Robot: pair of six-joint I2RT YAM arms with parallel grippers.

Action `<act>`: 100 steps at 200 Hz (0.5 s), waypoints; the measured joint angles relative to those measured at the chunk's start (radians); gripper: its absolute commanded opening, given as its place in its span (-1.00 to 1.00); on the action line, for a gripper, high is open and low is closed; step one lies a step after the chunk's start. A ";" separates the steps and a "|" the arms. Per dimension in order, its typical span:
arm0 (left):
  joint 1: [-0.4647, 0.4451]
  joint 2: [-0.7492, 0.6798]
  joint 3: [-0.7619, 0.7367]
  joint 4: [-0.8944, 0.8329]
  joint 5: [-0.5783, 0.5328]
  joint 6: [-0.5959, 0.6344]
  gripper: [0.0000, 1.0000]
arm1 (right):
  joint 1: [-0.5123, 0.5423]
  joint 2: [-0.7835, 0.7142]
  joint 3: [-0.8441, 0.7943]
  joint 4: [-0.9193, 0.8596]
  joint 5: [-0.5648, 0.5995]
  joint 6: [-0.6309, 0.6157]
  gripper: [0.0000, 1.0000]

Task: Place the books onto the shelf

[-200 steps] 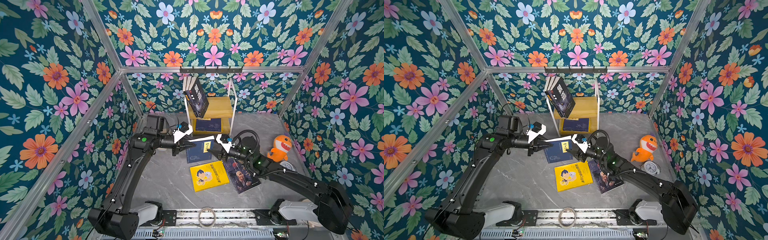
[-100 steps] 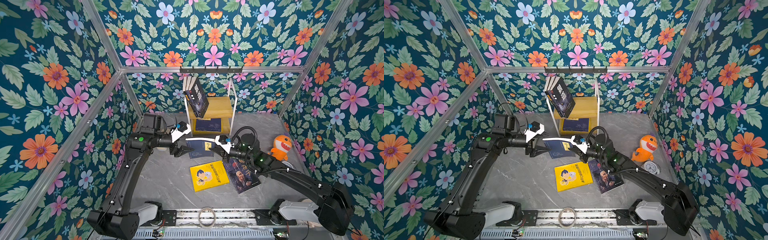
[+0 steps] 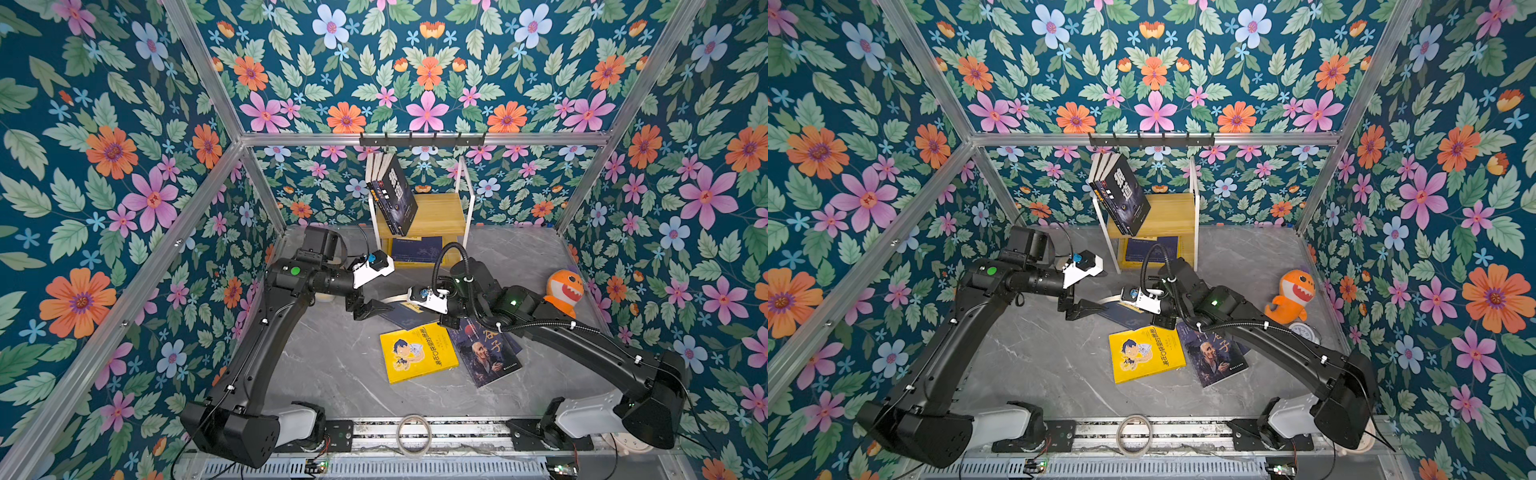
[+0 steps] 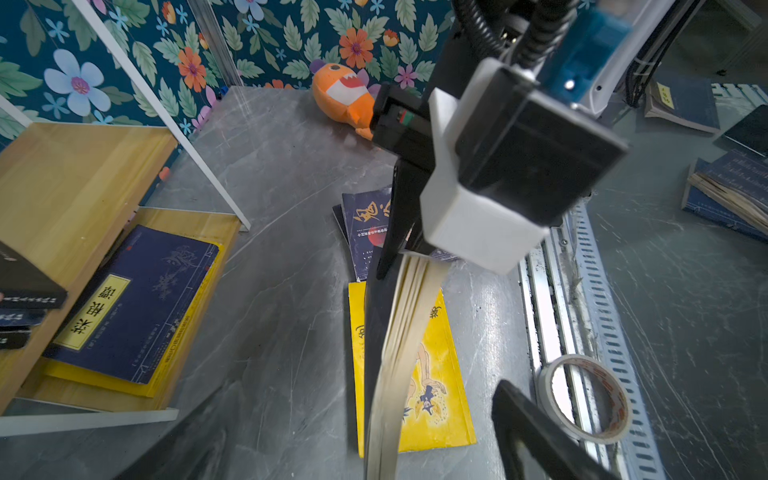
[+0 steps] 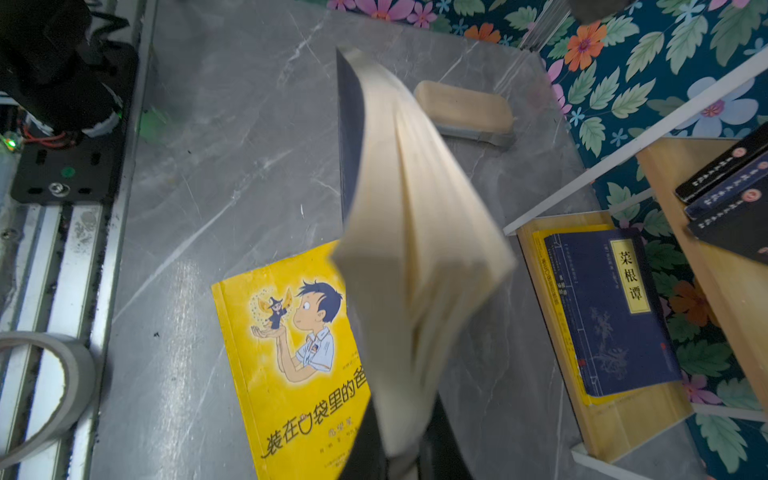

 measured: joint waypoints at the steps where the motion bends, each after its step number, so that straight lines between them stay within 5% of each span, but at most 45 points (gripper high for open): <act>1: 0.000 0.000 -0.001 0.000 0.000 0.000 0.80 | 0.002 0.001 0.002 -0.004 0.003 -0.003 -1.00; 43: -0.032 0.002 -0.065 0.008 -0.010 -0.011 0.43 | 0.020 0.017 0.047 -0.055 0.029 -0.023 -1.00; 63: -0.039 0.003 -0.080 0.017 -0.010 -0.016 0.00 | 0.024 0.014 0.053 -0.055 0.027 -0.027 -1.00; 88: -0.043 0.003 -0.089 0.029 -0.005 -0.038 -0.91 | 0.027 0.010 0.053 -0.055 0.025 -0.025 -1.00; 100: -0.045 -0.001 -0.099 0.050 -0.003 -0.044 -1.00 | 0.024 0.006 0.048 -0.051 0.028 -0.016 -1.00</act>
